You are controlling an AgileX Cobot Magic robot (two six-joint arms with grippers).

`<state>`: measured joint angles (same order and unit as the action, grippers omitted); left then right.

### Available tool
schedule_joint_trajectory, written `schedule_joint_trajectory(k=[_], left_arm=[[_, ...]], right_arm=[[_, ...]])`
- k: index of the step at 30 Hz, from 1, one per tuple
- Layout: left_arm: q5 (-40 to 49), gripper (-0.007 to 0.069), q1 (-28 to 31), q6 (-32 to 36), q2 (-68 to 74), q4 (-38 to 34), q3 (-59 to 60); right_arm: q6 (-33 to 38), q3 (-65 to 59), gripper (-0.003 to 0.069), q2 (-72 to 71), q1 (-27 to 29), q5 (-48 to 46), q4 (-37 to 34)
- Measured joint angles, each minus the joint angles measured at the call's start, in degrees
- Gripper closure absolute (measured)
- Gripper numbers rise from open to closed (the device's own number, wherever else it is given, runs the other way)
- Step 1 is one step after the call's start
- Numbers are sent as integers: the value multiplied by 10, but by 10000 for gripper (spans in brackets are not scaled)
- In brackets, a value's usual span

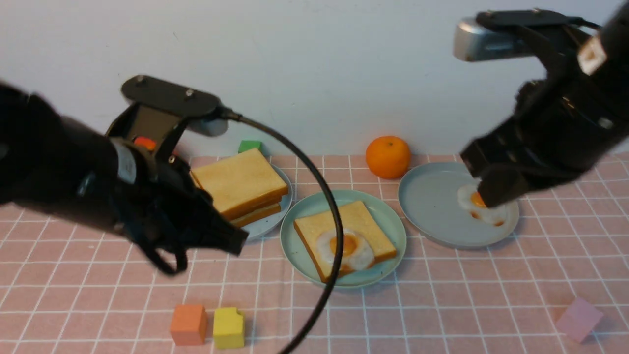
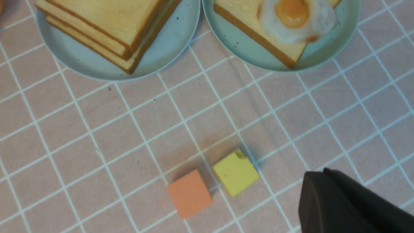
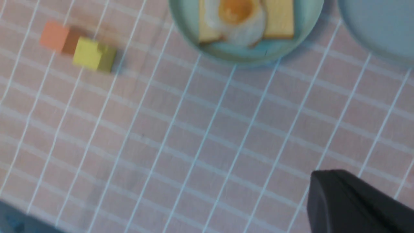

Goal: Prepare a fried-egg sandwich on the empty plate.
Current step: Use the left arm to grab a slice of bread

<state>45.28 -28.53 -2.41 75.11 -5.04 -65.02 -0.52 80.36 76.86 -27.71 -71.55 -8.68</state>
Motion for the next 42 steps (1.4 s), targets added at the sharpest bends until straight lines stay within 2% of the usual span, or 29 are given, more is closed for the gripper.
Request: schedule_joint_trajectory(k=[1,4,7,8,12,16,21,24,28,32,42], left_arm=[[5,612,37,62,32,-45,-23],[13,612,88,144,89,-126,-59],[13,612,114,202,167,-153,-101],[13,612,114,202,167,-152,-101],[-5,605,105,233,247,-112,-142],[-75,482,83,237,300,-33,-160],[-152,302,81,237,336,2,-162],[-193,257,81,237,360,26,-162],[-239,262,81,237,386,55,-162],[-269,299,81,237,401,83,-162],[-284,377,78,237,416,99,-166]], right_arm=[[-4,-34,652,-42,-11,0,1],[-7,-73,644,-102,-28,5,1],[-8,-98,643,-170,-43,8,1],[-8,-98,643,-173,-43,8,1],[-9,-100,641,-213,-46,7,2],[-9,-106,641,-216,-46,-3,2],[-9,-107,638,-215,-46,-3,2],[-9,-107,636,-215,-46,-3,3],[-9,-107,634,-215,-46,-3,1],[-9,-107,634,-215,-46,-3,-3],[-9,-107,626,-215,-46,-3,-13]])
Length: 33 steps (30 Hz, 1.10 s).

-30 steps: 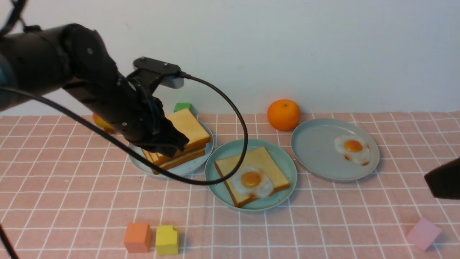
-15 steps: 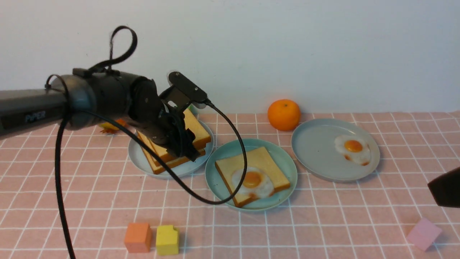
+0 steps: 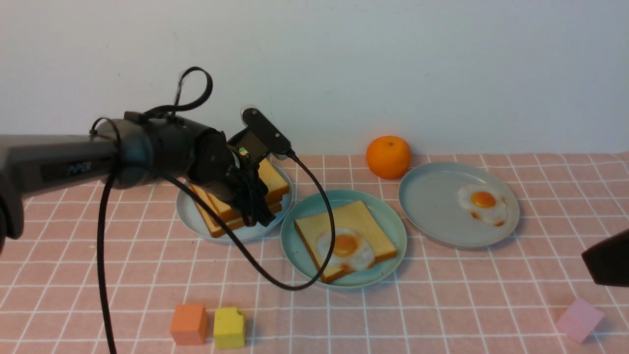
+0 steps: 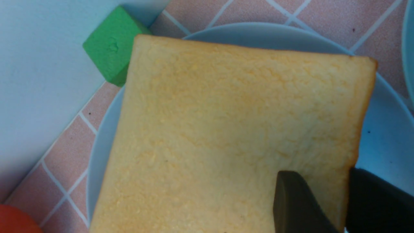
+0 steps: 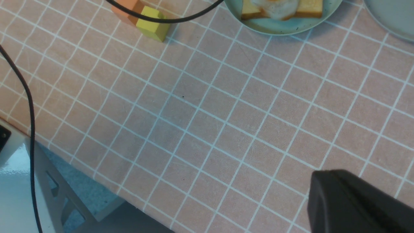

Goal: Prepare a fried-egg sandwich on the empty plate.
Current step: Use the left arm to grab a slice of bread, then use the left arm to place a slice of bread on the fried egg in the middle

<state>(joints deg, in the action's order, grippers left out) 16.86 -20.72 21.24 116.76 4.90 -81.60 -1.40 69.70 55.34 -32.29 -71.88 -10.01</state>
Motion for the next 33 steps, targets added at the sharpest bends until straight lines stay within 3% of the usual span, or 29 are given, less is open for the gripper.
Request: schedule_joint_trajectory(k=[4,9,22,27,29,33], left_arm=[[-2,439,-1,-3,0,1,0],[-5,606,-1,-22,0,1,0],[13,612,-7,-28,-113,-9,1],[67,612,-71,14,-154,-29,12],[66,612,-125,53,-150,-37,32],[36,612,-180,74,-128,-41,48]], right_arm=[[0,0,626,0,0,0,-6],[0,0,618,0,0,0,-13],[0,0,605,-41,0,0,20],[-12,-10,602,-93,0,-1,50],[-31,-26,601,-123,0,-1,62],[-43,-51,597,-158,0,-1,74]])
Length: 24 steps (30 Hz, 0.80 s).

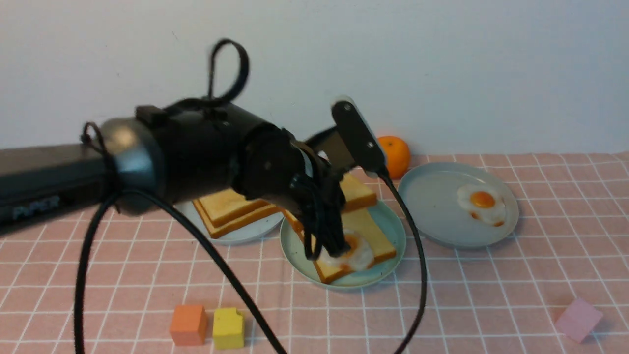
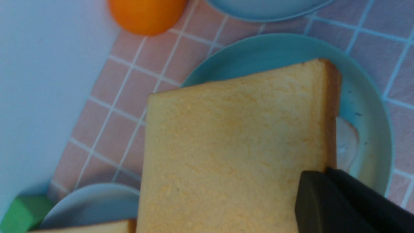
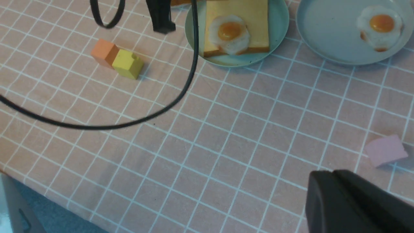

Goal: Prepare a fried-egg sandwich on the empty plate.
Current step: Use the left arm to place a slice of bread on the fried egg in the middle

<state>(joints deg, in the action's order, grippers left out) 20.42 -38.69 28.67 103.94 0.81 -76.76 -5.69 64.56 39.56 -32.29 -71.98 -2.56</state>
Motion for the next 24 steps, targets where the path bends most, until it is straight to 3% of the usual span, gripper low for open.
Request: schedule_joint_trajectory(k=[24], left_arm=[[-63,612,-13,-49,83,-8,2]], right_arm=[[-2,-21,582,-21,0,0,-11]])
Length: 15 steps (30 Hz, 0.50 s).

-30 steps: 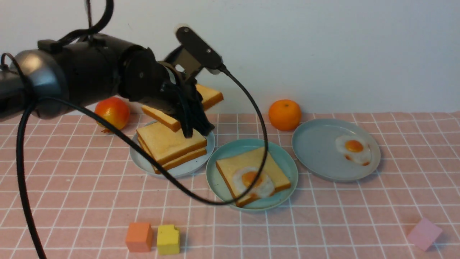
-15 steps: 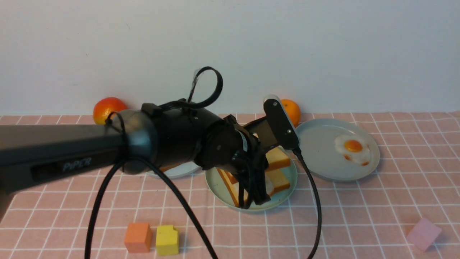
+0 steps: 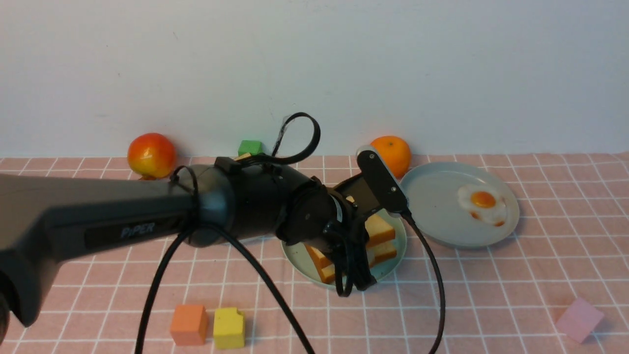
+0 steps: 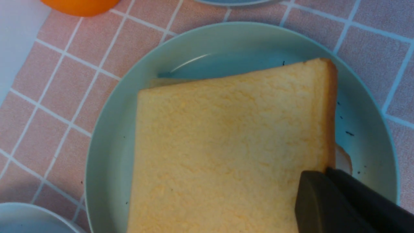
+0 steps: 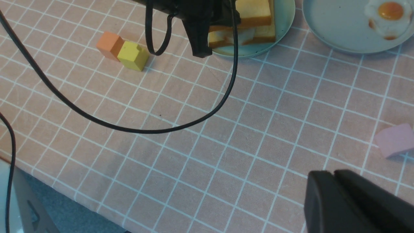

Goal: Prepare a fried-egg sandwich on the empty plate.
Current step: Use the left arm to place a slice of bread on the fried egg in the middle

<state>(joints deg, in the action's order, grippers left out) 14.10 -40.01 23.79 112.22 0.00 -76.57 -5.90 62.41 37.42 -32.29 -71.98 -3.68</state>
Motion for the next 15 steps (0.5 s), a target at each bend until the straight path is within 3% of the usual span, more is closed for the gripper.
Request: schedule_joint_trajectory(k=[15], left_arm=[[-17,603,0,28,21,0,0]], right_arm=[[0,0,576,0,0,0,-2]])
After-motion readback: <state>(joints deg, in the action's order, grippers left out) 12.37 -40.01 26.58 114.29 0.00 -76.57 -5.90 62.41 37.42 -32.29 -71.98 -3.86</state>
